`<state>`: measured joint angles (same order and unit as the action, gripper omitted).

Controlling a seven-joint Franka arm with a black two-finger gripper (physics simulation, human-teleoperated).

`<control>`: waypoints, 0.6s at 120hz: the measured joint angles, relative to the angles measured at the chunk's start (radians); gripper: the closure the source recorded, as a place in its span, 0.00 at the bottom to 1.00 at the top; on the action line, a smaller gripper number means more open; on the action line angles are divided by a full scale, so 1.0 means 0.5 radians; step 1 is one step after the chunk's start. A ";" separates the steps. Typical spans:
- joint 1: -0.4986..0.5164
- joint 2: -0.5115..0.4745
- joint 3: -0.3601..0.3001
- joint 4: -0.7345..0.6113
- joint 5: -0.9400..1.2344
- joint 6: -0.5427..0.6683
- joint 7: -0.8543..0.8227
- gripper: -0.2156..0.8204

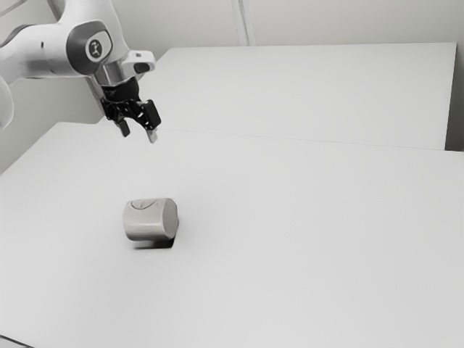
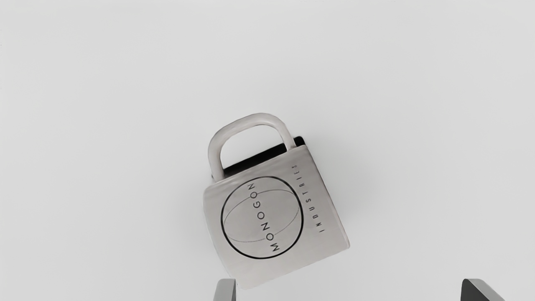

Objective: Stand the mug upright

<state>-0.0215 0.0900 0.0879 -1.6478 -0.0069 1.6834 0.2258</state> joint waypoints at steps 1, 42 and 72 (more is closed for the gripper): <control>0.002 0.000 0.000 -0.001 -0.001 0.007 0.004 0.23; 0.191 0.010 0.152 -0.185 -0.508 0.028 0.131 0.23; 0.152 -0.157 0.330 -0.643 -0.953 0.006 0.281 0.23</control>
<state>0.0546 0.0116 0.2528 -1.9695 -0.4834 1.6861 0.3665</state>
